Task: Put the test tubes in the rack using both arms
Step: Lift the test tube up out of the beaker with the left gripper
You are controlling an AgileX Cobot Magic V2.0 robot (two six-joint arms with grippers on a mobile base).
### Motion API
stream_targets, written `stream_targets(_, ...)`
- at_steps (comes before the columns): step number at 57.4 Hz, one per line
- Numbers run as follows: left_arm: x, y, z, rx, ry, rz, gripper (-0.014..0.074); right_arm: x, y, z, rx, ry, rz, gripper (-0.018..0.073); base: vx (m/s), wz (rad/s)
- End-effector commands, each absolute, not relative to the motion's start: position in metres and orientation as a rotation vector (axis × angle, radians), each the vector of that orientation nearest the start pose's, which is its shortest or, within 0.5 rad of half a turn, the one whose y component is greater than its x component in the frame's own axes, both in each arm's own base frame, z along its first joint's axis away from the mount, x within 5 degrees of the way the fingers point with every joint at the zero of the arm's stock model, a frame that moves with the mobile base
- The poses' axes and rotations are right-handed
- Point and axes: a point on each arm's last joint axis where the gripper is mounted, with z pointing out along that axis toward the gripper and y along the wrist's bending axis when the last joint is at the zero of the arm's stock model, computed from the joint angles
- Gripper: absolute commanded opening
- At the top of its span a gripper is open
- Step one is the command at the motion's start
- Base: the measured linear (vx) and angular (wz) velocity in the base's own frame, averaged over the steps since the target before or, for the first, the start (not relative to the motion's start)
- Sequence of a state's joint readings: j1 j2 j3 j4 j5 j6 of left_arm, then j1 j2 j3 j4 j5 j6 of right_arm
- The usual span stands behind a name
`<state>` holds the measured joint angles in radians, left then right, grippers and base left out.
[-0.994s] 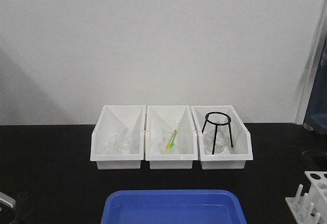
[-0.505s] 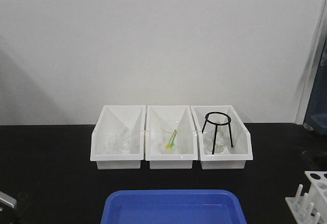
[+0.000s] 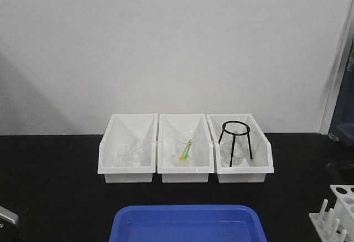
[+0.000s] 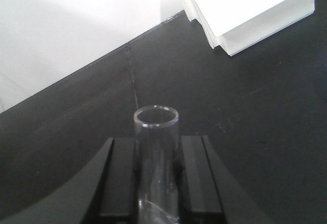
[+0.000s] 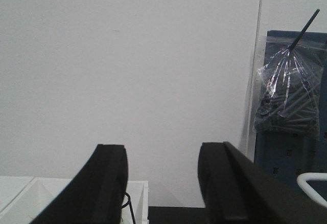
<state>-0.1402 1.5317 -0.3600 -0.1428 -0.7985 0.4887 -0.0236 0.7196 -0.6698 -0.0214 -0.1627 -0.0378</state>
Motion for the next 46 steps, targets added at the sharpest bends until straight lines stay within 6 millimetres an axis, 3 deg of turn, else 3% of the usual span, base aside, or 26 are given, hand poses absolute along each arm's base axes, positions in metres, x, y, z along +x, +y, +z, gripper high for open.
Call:
stream_targets(1,0.256,-0.026,0.187,0.38,1.706,0.28,0.0136,0.148,-0.003,0.407,-0.031,1.252,-0.073,0.0384,0.0,0.0)
stream_targets(18,0.255,-0.025,0.188,0.269,1.719,0.196,-0.0003,0.149,-0.003,0.402,-0.031,1.304,-0.073,0.0384,0.0,0.0)
stream_targets(30,0.253,-0.025,0.193,0.256,1.715,0.182,-0.0008,0.149,-0.003,0.401,-0.031,1.318,-0.073,0.0384,0.0,0.0)
stream_targets(46,0.242,-0.024,0.216,0.247,1.683,0.165,-0.0008,0.15,-0.003,0.4,-0.031,1.335,-0.073,0.0384,0.0,0.0)
